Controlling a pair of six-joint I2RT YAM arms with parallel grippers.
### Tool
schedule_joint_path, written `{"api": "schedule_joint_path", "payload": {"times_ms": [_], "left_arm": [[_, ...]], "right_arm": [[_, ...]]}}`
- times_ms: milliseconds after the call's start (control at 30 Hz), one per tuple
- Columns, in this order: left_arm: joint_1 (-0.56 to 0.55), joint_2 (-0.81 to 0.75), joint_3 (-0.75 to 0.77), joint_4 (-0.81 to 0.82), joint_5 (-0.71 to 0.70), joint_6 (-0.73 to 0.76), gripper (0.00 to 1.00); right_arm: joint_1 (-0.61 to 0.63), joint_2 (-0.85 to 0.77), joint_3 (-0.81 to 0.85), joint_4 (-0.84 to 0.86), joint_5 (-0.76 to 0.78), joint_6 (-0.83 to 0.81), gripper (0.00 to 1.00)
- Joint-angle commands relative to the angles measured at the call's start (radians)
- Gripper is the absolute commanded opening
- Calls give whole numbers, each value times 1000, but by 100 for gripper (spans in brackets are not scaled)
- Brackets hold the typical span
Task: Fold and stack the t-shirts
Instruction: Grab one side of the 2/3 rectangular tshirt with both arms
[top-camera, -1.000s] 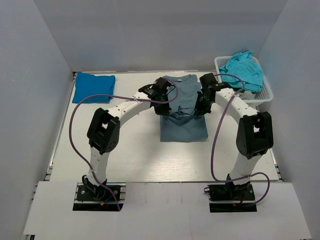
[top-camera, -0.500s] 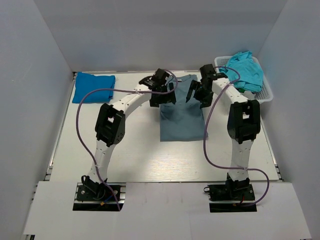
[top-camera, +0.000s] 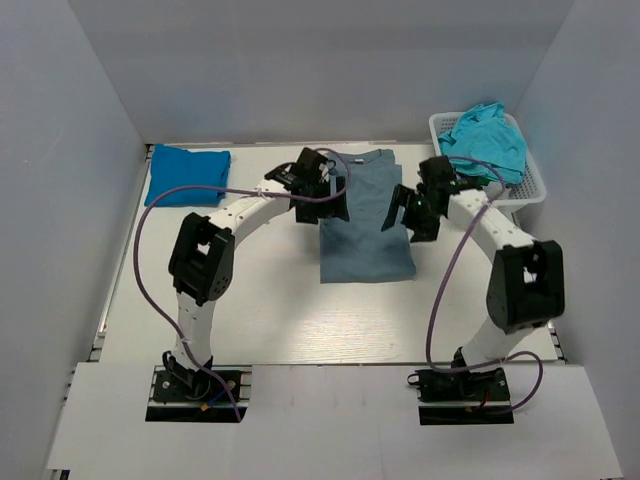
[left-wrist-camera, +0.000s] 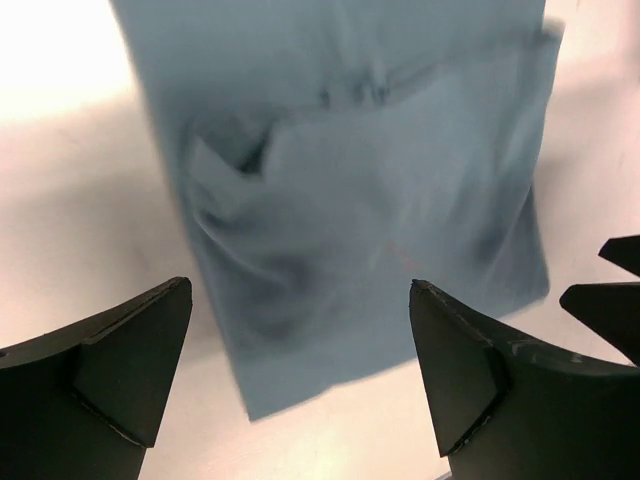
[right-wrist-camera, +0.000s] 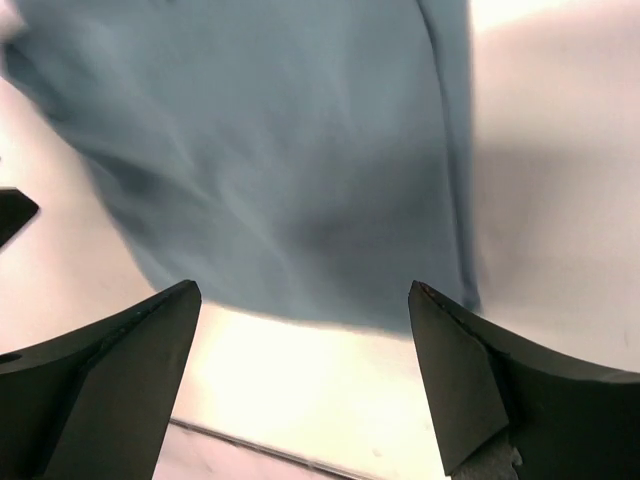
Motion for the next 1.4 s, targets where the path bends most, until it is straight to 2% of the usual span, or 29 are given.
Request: {"api": "schedule_joint_path", "payload": {"times_ms": [0,67,167,300,367,600,633,700,733,767,800,833,867,900,933,967,1000,1133,1233,1367], "left_arm": [[-41,-128,-150,14,110,1,100],[-41,-206,-294,23,101,-41,100],[-62,-290,-431,41,52,-93,100],[-81,-286,-511,41,-11,-125,97],[-91,-257,-511,41,-11,-125,92],[-139,-154,-464,32,-23,-125,83],[-151,-140,-464,46,-10,-135,78],[-160,-116,-464,57,0,-135,73],[-160,-107,-464,69,0,-135,71],[-160,-97,-464,69,0,-145,60],[-170,-78,-455,69,0,-145,53],[-170,-77,-455,58,0,-145,46],[-170,-64,-445,58,0,-145,34],[-170,-64,-445,58,0,-145,28],[-179,-64,-445,49,0,-145,15],[-179,-64,-454,40,0,-145,4],[-179,-64,-455,31,0,-145,0],[-190,-128,-455,-35,-10,-145,0],[-208,-229,-465,-120,29,-154,0],[-242,-358,-465,-241,122,-164,0]], "right_arm": [[-5,-130,-164,36,16,-24,90],[-16,-207,-285,44,41,-1,90],[-34,-259,-397,79,56,31,90],[-59,-253,-442,122,41,25,90],[-59,-229,-445,134,35,22,90],[-76,-149,-476,176,33,35,72],[-74,-145,-479,177,29,36,66],[-80,-132,-488,197,27,41,62],[-80,-131,-493,200,25,41,55],[-82,-125,-496,202,19,44,51],[-83,-119,-496,208,18,45,48],[-82,-115,-503,211,13,45,40],[-83,-109,-507,220,9,42,34],[-83,-111,-511,225,7,45,29],[-85,-105,-513,226,4,39,21],[-83,-103,-514,228,-11,42,8],[-83,-108,-516,226,-14,39,0],[-80,-178,-519,164,-48,21,0],[-79,-296,-507,30,-65,-2,0],[-80,-482,-444,-268,-82,-34,0]]}}
